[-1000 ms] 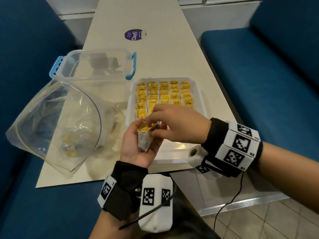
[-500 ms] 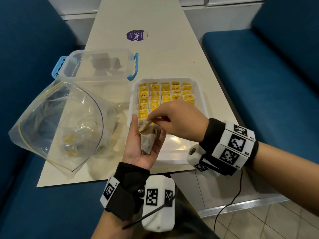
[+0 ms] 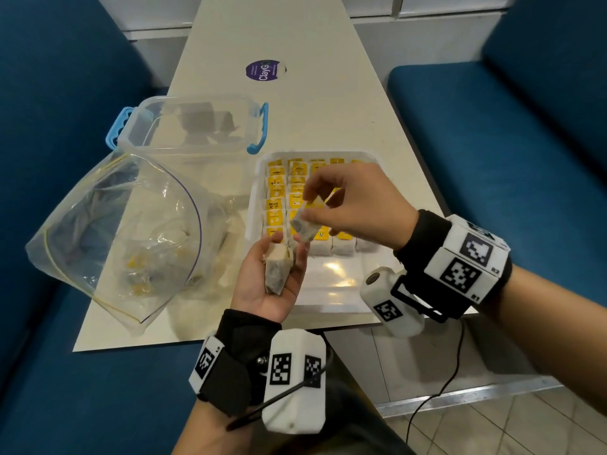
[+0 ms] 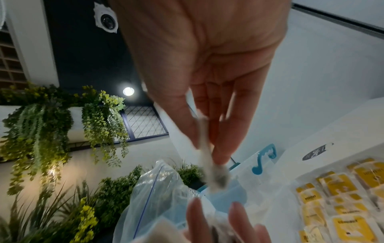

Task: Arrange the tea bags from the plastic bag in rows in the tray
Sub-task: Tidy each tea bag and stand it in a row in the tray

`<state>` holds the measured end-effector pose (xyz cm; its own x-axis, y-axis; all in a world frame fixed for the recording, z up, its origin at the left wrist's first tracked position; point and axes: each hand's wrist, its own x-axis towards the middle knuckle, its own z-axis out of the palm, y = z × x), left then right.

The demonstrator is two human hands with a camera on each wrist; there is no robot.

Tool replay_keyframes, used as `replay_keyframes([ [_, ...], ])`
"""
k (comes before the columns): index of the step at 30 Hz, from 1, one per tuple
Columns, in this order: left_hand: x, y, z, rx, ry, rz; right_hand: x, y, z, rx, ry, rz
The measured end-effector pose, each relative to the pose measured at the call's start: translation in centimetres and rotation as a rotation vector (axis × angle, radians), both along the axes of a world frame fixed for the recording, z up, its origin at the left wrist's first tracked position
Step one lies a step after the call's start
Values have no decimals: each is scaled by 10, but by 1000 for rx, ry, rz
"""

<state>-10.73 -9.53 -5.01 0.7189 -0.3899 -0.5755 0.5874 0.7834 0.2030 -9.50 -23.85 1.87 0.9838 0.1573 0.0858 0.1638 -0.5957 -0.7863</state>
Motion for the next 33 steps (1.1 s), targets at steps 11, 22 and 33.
replay_keyframes([
  [11,-2,13,2,-45,72,-15,17,9,5,-25,40,-60],
  [22,1,47,0,-27,6,126,57,47,-33,-319,502,172],
  [33,-1,57,-3,-50,8,175,68,65,-67,-388,642,196],
])
